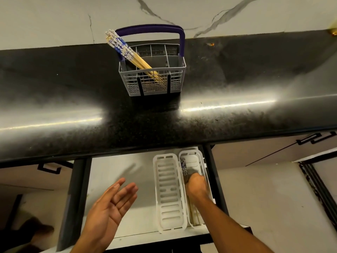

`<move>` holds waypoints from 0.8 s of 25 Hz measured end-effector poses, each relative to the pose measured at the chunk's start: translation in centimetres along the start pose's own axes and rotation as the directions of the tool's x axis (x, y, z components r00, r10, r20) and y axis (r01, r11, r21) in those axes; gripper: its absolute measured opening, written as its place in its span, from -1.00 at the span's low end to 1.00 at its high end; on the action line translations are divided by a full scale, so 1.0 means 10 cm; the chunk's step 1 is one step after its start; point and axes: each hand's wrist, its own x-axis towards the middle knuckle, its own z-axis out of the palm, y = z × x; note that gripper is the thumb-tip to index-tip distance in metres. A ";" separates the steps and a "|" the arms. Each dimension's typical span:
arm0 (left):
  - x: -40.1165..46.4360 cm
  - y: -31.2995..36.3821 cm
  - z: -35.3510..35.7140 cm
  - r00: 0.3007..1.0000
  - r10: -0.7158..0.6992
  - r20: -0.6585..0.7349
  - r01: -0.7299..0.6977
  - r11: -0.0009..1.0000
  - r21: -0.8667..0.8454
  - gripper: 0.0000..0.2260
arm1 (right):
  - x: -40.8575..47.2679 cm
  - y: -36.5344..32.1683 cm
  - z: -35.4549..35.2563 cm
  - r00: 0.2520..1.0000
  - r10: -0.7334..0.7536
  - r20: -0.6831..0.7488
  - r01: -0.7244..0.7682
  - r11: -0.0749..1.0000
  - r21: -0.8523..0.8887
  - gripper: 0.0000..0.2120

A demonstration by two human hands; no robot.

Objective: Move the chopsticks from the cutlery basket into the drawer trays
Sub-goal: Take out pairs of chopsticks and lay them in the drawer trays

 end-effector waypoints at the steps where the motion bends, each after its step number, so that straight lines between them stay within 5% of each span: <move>1: -0.01 0.02 0.01 1.000 -0.006 0.001 0.006 1.000 -0.012 -0.65 | -0.01 0.01 0.01 1.000 0.010 -0.006 -0.010 1.000 0.002 -0.84; 20: -0.01 0.08 0.15 0.999 0.006 0.049 -0.006 1.000 -0.005 -0.62 | 0.00 0.14 0.12 0.989 -0.074 -0.129 0.077 0.997 0.024 -0.83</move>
